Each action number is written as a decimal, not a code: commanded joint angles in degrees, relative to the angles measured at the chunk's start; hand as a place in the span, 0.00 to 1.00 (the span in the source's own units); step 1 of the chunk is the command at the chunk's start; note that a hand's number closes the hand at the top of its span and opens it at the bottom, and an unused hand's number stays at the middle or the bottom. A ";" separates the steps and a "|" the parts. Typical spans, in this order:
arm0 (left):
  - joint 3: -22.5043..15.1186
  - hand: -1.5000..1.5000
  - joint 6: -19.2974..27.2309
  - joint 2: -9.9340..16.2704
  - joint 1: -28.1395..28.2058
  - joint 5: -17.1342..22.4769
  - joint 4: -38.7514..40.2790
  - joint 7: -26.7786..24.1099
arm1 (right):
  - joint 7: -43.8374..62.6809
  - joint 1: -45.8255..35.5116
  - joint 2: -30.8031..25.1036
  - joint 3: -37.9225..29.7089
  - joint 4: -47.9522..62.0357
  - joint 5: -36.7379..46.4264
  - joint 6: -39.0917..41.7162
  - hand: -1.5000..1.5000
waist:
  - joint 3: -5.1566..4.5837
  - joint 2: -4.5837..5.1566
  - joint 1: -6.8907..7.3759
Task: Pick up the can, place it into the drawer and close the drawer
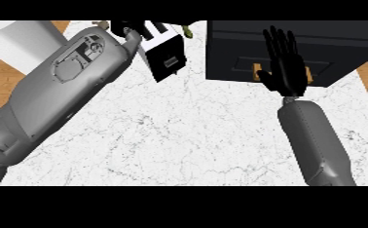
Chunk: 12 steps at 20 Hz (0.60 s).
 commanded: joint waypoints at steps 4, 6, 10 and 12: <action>0.70 0.00 -1.64 4.09 6.83 -0.76 -6.54 0.68 | -0.57 -11.28 -0.80 -4.30 16.18 0.17 -5.91 0.00 | 0.72 1.22 0.80; 0.74 0.00 -2.08 4.77 7.64 -1.18 -8.28 0.61 | 0.57 -14.49 -1.00 -4.79 19.21 1.18 -6.89 0.00 | 0.72 1.37 1.13; 1.87 0.00 -1.71 3.95 9.15 -2.01 -7.95 -0.85 | -1.04 -18.84 -1.10 -6.56 24.77 0.34 -10.01 0.00 | 0.76 1.85 0.40; 2.28 0.00 -3.38 7.32 11.94 -1.54 -11.26 -0.08 | 2.69 -21.45 -0.96 -5.87 27.50 3.34 -10.36 0.00 | 0.70 1.67 1.36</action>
